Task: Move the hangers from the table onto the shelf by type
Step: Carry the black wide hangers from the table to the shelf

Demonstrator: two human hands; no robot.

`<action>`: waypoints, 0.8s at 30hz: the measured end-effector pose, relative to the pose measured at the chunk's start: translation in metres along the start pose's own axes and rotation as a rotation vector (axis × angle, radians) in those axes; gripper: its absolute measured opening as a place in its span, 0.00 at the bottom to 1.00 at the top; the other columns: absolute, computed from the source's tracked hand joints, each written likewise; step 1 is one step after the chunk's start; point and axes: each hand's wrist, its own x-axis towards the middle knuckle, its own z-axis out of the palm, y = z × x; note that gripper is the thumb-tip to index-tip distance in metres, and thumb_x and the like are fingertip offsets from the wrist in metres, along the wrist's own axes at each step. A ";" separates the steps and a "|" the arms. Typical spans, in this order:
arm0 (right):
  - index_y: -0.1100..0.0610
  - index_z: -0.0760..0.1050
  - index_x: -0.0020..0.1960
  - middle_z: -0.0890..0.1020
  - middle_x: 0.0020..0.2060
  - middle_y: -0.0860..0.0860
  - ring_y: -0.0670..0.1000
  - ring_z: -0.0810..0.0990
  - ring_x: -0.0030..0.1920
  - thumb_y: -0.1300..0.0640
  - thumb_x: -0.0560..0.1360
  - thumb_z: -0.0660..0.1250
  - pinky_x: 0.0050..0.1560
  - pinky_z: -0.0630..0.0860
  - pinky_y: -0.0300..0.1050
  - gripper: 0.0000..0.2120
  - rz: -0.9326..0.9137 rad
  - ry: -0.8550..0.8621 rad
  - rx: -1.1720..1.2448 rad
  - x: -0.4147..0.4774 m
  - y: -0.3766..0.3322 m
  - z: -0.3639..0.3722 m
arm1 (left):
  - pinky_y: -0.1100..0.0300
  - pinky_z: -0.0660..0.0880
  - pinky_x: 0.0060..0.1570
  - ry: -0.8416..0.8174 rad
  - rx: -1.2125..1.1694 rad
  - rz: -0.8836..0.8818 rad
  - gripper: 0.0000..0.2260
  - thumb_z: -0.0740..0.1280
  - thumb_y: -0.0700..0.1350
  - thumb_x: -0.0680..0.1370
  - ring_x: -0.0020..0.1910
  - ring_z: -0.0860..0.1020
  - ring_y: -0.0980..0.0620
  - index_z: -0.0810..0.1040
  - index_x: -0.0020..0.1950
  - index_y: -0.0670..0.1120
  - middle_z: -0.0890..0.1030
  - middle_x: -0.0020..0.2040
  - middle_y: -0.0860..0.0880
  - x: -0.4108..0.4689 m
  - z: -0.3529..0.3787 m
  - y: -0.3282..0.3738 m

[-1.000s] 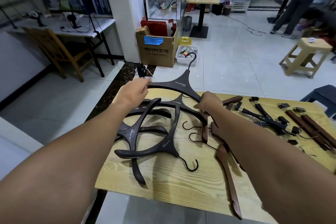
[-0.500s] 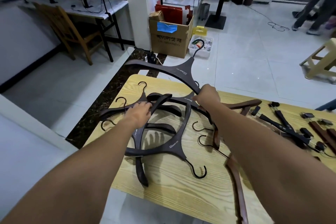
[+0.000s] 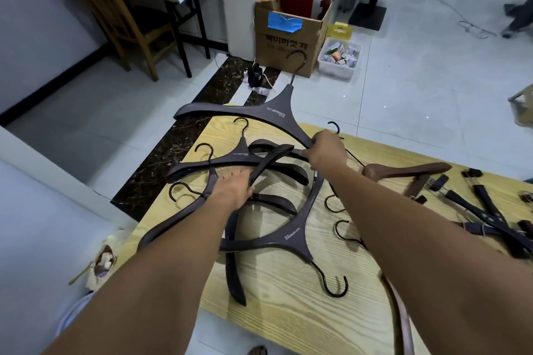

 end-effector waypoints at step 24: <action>0.62 0.78 0.52 0.77 0.39 0.55 0.57 0.77 0.41 0.52 0.74 0.71 0.41 0.71 0.45 0.13 0.011 -0.027 -0.016 0.031 0.007 0.041 | 0.50 0.70 0.58 0.198 0.048 -0.260 0.23 0.59 0.57 0.79 0.62 0.69 0.44 0.63 0.65 0.42 0.69 0.62 0.43 0.011 0.060 -0.014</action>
